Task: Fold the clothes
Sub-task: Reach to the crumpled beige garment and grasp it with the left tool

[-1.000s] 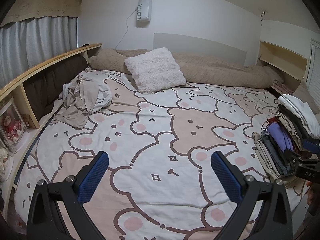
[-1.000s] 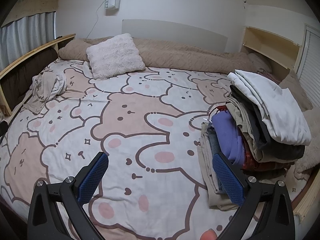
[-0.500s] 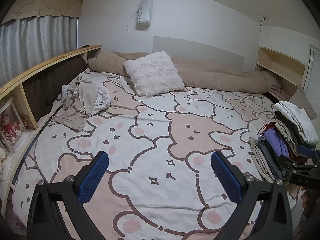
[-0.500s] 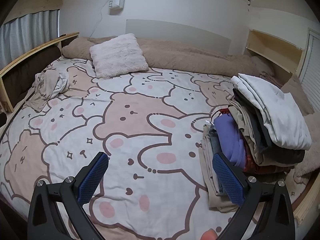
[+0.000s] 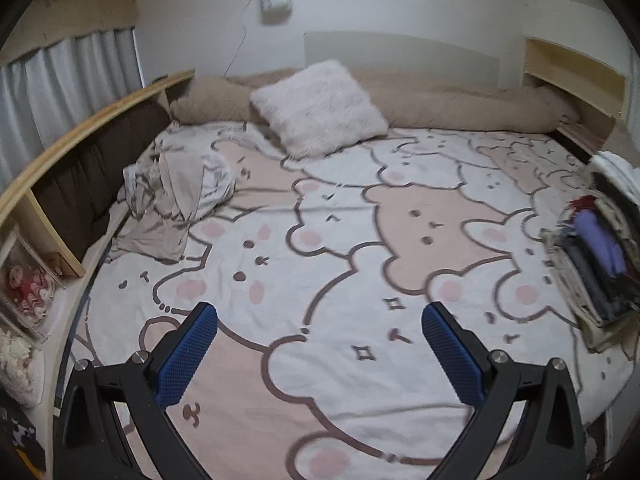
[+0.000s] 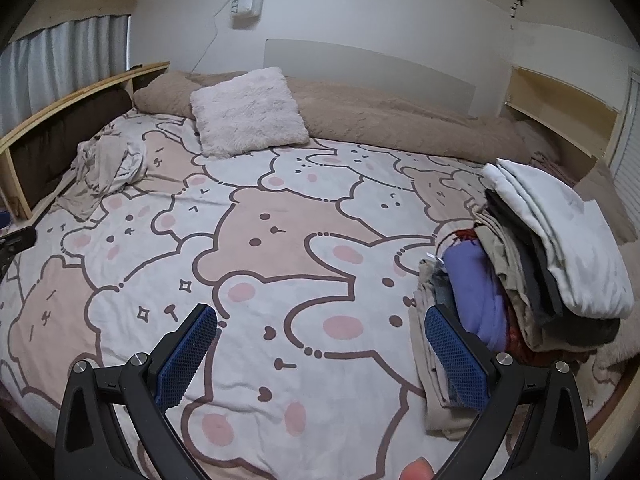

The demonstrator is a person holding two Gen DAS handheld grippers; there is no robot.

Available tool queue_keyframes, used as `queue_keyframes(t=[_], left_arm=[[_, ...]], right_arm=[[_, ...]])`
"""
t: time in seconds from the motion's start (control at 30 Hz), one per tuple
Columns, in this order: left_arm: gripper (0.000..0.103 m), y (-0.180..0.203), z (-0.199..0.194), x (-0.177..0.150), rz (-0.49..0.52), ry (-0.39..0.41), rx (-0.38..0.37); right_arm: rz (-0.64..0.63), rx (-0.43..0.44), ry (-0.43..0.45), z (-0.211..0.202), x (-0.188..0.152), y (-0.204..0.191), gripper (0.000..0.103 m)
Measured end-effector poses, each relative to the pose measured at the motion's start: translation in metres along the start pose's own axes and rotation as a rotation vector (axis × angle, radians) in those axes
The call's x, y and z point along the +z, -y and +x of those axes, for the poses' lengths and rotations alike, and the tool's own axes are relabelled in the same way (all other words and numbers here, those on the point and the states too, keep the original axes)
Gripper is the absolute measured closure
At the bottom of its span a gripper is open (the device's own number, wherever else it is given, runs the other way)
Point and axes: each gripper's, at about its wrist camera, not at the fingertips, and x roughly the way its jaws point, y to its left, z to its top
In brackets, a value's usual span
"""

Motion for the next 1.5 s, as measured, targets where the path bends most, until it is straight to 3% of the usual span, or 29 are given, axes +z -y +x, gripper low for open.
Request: queue_keyframes(t=[0.4, 0.6, 0.67, 0.87, 0.97, 1.0, 1.07, 1.1, 1.3, 1.4, 1.5], left_arm=[[0.000, -0.167, 0.175, 0.020, -0.278, -0.060, 0.199], [0.002, -0.250, 0.267, 0.038, -0.292, -0.093, 0.278], [0.002, -0.271, 0.299, 0.039, -0.289, -0.126, 0.367], [0.000, -0.294, 0.365, 0.029, -0.210, -0.253, 0.471], [0.000, -0.312, 0.366, 0.028, -0.298, -0.282, 0.399], [0.005, -0.313, 0.366, 0.029, -0.297, -0.291, 0.386], [0.049, -0.308, 0.354, 0.036, -0.268, -0.269, 0.375], [0.092, -0.305, 0.349, 0.039, -0.254, -0.258, 0.369], [0.093, -0.247, 0.303, 0.048, -0.123, -0.141, 0.254], [0.093, -0.182, 0.263, 0.041, 0.020, -0.077, 0.115], [0.093, -0.118, 0.216, 0.028, 0.120, -0.052, -0.077]], right_arm=[[-0.023, 0.133, -0.078, 0.084, 0.027, -0.058, 0.000], [-0.047, 0.165, -0.132, 0.134, 0.045, -0.090, 0.000], [-0.064, 0.161, -0.146, 0.147, 0.049, -0.100, 0.000], [-0.098, 0.151, -0.220, 0.181, 0.050, -0.117, 0.000], [-0.105, 0.144, -0.246, 0.191, 0.051, -0.120, 0.000], [-0.104, 0.143, -0.249, 0.192, 0.052, -0.120, 0.000], [-0.105, 0.146, -0.245, 0.190, 0.053, -0.121, 0.000], [-0.107, 0.147, -0.240, 0.188, 0.054, -0.122, 0.000], [-0.123, 0.157, -0.209, 0.170, 0.054, -0.122, 0.000], [-0.106, 0.162, -0.184, 0.154, 0.055, -0.114, 0.000], [-0.074, 0.152, -0.147, 0.134, 0.057, -0.100, 0.000]])
